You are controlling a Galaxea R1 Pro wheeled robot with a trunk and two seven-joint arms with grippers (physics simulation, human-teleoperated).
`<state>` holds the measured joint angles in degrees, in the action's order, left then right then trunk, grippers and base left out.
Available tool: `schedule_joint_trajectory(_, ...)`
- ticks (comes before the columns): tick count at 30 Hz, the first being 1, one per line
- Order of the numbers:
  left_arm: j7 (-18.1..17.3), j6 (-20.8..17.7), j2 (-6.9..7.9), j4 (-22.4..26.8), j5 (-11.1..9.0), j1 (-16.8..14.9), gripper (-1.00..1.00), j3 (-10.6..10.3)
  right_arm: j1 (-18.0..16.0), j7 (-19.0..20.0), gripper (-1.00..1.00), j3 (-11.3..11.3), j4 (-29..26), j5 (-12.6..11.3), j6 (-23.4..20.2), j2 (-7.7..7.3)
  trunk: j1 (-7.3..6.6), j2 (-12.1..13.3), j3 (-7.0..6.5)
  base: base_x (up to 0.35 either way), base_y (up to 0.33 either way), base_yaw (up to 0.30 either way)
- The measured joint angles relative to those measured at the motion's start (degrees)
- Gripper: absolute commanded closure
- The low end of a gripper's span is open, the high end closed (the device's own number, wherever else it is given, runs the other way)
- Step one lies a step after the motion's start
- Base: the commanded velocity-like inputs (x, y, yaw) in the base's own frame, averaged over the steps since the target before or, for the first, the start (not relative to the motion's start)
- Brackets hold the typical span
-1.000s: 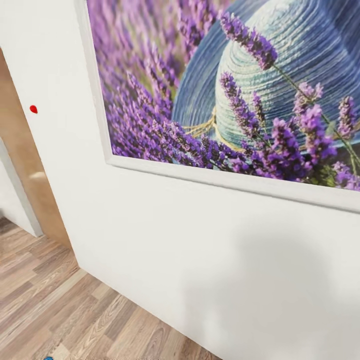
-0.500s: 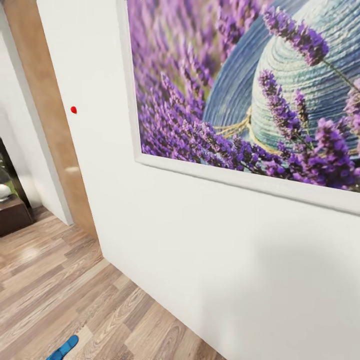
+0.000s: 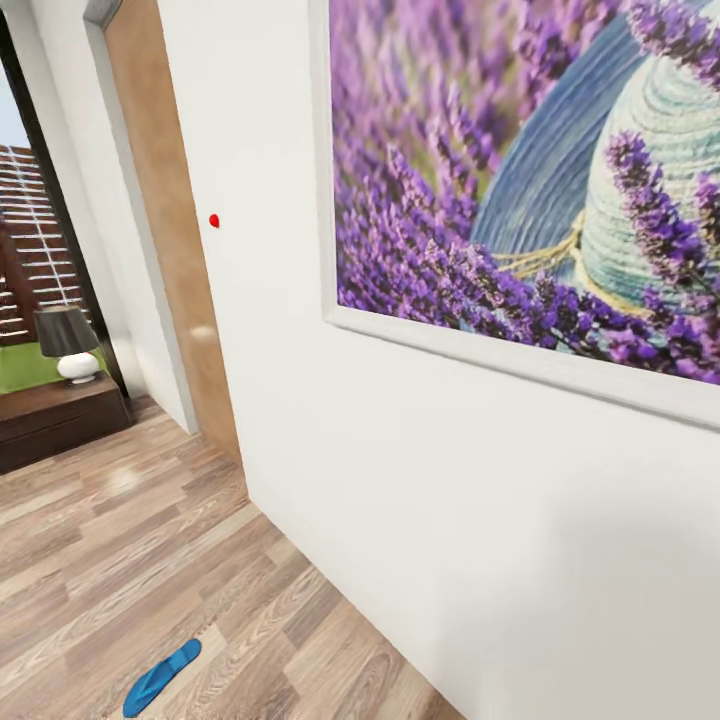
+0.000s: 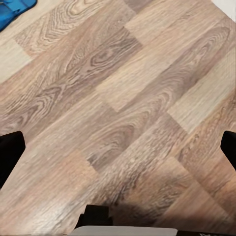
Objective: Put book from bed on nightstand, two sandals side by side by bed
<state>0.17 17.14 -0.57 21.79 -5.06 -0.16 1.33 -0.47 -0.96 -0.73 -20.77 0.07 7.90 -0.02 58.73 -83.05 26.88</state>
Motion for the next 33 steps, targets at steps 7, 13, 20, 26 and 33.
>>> schedule_joint_trajectory(7, 0.00, 0.02, -0.01, 0.00, 0.00, 0.00, -1.00, -0.01, -0.01, 0.00, -1.00, 0.00, 0.00, 0.07, 0.00, 0.07, 0.00, 0.00, 0.00, 0.000, 0.000, 0.293)
schedule_joint_trajectory(13, 0.00, 0.03, -0.01, 0.00, 0.00, 0.00, -1.00, -0.03, 0.01, -0.02, -1.00, 0.00, 0.00, 0.09, 0.00, 0.01, 0.00, 0.00, 0.00, 0.000, 0.000, 0.293)
schedule_joint_trajectory(20, 0.00, 0.04, -0.01, 0.00, 0.00, 0.00, -1.00, -0.03, 0.00, -0.02, -1.00, 0.00, 0.00, 0.09, 0.01, 0.01, 0.00, 0.00, 0.00, 0.000, 0.000, 0.293)
schedule_joint_trajectory(26, 0.00, 0.02, -0.01, 0.00, 0.00, 0.00, -1.00, -0.03, -0.01, -0.02, -1.00, 0.00, 0.00, 0.09, 0.01, 0.01, 0.00, 0.00, 0.00, 0.000, 0.000, 0.292)
schedule_joint_trajectory(33, 0.00, 0.02, -0.01, 0.00, 0.00, 0.00, -1.00, -0.03, -0.01, -0.02, -1.00, 0.00, 0.00, 0.14, 0.00, 0.01, 0.00, 0.00, 0.00, 0.000, 0.000, 0.292)
